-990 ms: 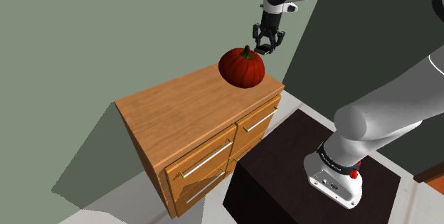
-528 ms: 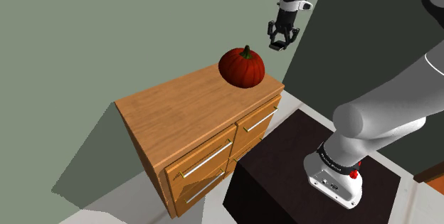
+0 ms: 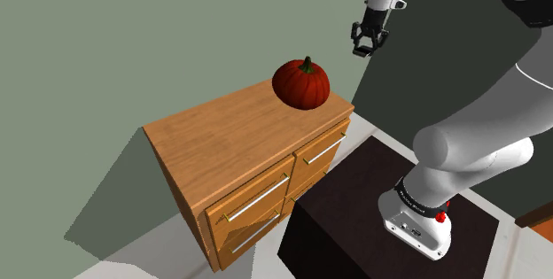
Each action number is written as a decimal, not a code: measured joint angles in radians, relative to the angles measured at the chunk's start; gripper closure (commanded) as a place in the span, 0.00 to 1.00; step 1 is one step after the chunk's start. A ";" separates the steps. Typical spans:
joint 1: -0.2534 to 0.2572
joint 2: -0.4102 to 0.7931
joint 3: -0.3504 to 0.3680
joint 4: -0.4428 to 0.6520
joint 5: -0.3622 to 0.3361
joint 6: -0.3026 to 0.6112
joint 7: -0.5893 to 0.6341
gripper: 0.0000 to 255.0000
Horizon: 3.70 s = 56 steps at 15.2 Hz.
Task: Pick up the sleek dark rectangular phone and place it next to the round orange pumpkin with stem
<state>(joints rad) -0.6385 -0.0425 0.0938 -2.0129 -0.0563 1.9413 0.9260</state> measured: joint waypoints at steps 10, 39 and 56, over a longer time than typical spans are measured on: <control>-0.056 0.112 -0.057 0.075 -0.012 0.043 -0.107 1.00; -0.057 0.299 -0.064 -0.097 -0.038 0.401 -0.077 1.00; -0.051 0.467 -0.074 -0.115 -0.062 0.586 -0.052 1.00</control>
<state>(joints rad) -0.6897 0.4242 0.0194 -2.1282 -0.1183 2.5274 0.8740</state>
